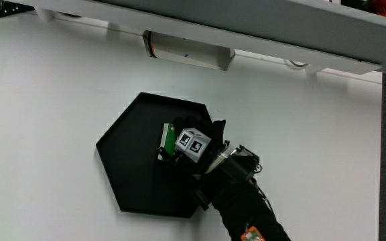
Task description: Place medicine into plate
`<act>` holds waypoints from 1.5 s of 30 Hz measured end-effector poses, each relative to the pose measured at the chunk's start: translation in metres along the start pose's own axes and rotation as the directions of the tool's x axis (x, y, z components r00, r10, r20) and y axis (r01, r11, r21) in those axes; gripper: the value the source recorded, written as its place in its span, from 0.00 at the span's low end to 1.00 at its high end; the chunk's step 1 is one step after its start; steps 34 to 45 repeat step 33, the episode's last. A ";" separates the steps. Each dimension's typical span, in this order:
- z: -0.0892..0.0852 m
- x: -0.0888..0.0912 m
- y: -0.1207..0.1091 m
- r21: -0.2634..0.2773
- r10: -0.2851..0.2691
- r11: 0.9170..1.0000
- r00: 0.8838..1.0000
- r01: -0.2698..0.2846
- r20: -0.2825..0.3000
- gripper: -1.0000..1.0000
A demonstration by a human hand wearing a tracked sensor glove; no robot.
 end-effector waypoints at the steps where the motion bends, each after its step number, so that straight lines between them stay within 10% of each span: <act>1: -0.003 -0.003 0.005 -0.017 0.007 1.000 1.000 -0.007 0.004 0.50; 9: -0.026 -0.025 0.030 -0.163 0.063 0.985 0.997 -0.056 0.039 0.50; 21: -0.029 -0.029 0.036 -0.217 0.071 0.974 0.997 -0.064 0.025 0.45; 31: -0.023 -0.020 0.005 -0.032 0.057 0.998 0.995 -0.059 -0.084 0.00; 33: -0.016 -0.015 -0.007 0.032 0.040 0.999 0.994 -0.037 -0.097 0.00; 45: -0.016 -0.015 -0.007 0.032 0.040 0.999 0.994 -0.037 -0.097 0.00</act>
